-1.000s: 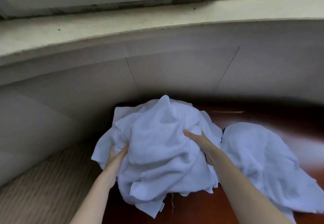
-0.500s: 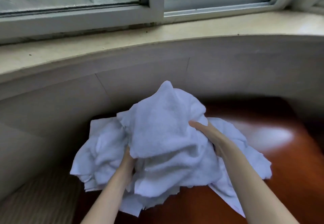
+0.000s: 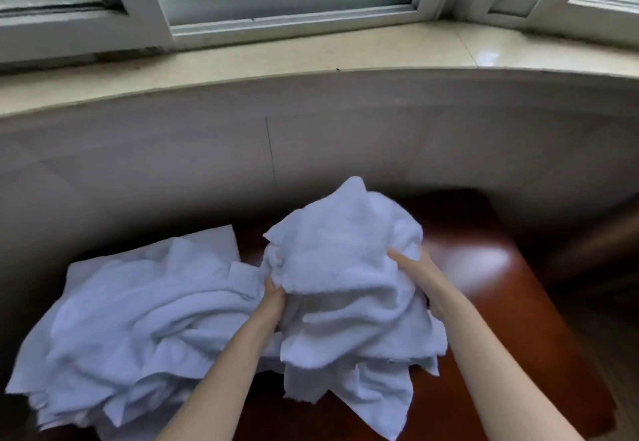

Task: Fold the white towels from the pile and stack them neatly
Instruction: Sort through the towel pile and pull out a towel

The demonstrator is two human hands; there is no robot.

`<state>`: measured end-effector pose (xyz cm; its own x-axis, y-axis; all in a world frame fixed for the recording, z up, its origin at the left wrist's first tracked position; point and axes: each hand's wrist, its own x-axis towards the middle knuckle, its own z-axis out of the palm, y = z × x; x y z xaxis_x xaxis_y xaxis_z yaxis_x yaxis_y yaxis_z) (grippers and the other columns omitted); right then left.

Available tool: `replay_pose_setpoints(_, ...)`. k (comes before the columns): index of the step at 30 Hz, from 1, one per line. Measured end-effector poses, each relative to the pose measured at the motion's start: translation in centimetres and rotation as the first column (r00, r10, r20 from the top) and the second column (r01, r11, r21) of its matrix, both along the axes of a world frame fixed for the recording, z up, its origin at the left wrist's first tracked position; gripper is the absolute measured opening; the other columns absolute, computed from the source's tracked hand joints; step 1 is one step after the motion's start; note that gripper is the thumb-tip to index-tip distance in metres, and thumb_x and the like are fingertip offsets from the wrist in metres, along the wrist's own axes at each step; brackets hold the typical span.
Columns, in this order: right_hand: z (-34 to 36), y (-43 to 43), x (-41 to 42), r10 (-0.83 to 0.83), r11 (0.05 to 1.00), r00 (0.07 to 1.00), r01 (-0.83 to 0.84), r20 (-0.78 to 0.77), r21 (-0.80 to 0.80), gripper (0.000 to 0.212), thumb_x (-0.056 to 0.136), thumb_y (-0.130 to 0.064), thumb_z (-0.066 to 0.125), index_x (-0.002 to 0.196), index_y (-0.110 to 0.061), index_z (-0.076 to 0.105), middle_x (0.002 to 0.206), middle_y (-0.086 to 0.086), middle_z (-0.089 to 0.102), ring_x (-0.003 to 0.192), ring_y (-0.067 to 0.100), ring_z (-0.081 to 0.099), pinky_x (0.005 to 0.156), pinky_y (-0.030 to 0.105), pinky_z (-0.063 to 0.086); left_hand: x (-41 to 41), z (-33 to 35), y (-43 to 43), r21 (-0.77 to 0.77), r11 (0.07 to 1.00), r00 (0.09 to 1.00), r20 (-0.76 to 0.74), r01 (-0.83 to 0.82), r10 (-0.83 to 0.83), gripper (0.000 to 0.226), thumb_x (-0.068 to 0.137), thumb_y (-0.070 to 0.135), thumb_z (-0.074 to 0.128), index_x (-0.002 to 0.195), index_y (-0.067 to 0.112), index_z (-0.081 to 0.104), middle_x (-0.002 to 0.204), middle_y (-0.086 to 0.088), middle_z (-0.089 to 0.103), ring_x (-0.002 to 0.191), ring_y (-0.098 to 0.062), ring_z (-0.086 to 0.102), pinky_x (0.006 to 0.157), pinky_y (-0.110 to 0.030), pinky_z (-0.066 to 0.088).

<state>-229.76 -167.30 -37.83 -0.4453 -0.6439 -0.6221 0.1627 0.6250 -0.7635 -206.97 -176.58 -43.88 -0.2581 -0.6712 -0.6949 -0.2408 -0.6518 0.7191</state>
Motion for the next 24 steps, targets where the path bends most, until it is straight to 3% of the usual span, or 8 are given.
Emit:
replay_pose_setpoints(2,-4.1,0.7,-0.5,0.081,0.983,0.997,-0.083,0.018,0.166,0.076,0.08,-0.054,0.067,0.143,-0.033,0.03,0.145,-0.006,0.038,0.125,0.02,0.041,0.094,0.041,0.041,-0.7,-3.2,0.9,-0.039,0.989,0.987,0.074,0.144,-0.141,0.02,0.1,0.032,0.046,0.12,0.03,0.046,0.113,0.011,0.054,0.107,-0.015,0.054,0.078,-0.027,0.048)
replay_pose_setpoints(5,-10.1,2.3,0.4,0.246,0.928,0.969,-0.225,-0.036,0.298,0.077,0.082,-0.047,0.067,0.146,-0.031,0.026,0.153,0.004,0.027,0.139,0.025,0.023,0.111,0.042,0.027,-1.7,-6.9,3.2,0.09,0.934,0.925,0.132,0.346,-0.356,0.048,0.098,0.021,0.048,0.144,0.02,0.031,0.141,0.008,0.041,0.115,-0.012,0.046,0.08,-0.021,0.044)
replay_pose_setpoints(7,-11.9,3.0,0.9,0.227,0.926,0.972,-0.194,-0.068,0.324,0.081,0.082,-0.043,0.069,0.147,-0.032,0.021,0.153,0.012,0.019,0.141,0.03,0.017,0.11,0.043,0.026,-1.9,-7.9,4.2,0.114,0.933,0.925,0.135,0.341,-0.355,0.052,0.098,0.018,0.047,0.146,0.021,0.026,0.134,0.012,0.038,0.108,-0.008,0.045,0.068,-0.012,0.045)
replay_pose_setpoints(9,-12.4,3.3,1.0,0.204,0.931,0.974,-0.162,-0.098,0.326,0.08,0.084,-0.043,0.067,0.147,-0.033,0.019,0.153,0.016,0.016,0.141,0.032,0.016,0.107,0.044,0.029,-1.4,-7.9,4.7,0.099,0.962,0.953,0.143,0.256,-0.268,0.047,0.098,0.017,0.047,0.143,0.02,0.033,0.134,0.008,0.043,0.101,-0.004,0.049,0.064,-0.009,0.044)
replay_pose_setpoints(12,-11.6,3.0,1.7,0.259,0.904,0.925,-0.13,-0.278,0.408,0.072,0.086,-0.043,0.061,0.146,-0.029,0.024,0.149,0.019,0.023,0.135,0.038,0.027,0.103,0.046,0.033,1.4,-6.7,4.3,0.124,0.984,0.963,0.223,0.128,-0.154,0.04,0.099,0.025,0.047,0.139,0.019,0.043,0.134,0.001,0.047,0.111,-0.016,0.051,0.077,-0.024,0.045)
replay_pose_setpoints(15,-9.4,1.5,4.6,0.293,0.92,0.785,-0.077,-0.546,0.383,0.066,0.085,-0.033,0.062,0.142,-0.016,0.033,0.151,0.024,0.019,0.137,0.04,0.024,0.108,0.049,0.03,6.2,-5.2,2.9,0.049,0.989,0.954,0.274,-0.138,0.119,0.035,0.099,0.013,0.044,0.133,0.009,0.051,0.119,-0.007,0.054,0.099,-0.021,0.053,0.076,-0.028,0.043)
replay_pose_setpoints(17,-8.2,-0.3,7.6,0.319,0.944,0.686,-0.171,-0.655,0.281,0.063,0.084,-0.025,0.064,0.141,-0.014,0.036,0.153,0.024,0.016,0.14,0.037,0.02,0.111,0.047,0.025,10.3,-3.9,1.8,-0.026,0.951,0.907,0.295,-0.307,0.301,0.032,0.099,0.009,0.043,0.129,0.006,0.055,0.12,-0.018,0.056,0.094,-0.021,0.053,0.068,-0.027,0.042)
replay_pose_setpoints(24,-6.3,-7.5,19.4,0.554,0.807,0.671,-0.579,-0.493,0.119,0.072,0.087,-0.035,0.063,0.145,-0.012,0.027,0.15,0.016,0.026,0.137,0.031,0.028,0.109,0.039,0.03,25.0,-0.6,-0.2,-0.222,0.688,0.633,0.275,-0.69,0.724,0.029,0.098,0.011,0.05,0.125,0.007,0.057,0.108,-0.009,0.06,0.09,-0.023,0.057,0.071,-0.031,0.046)
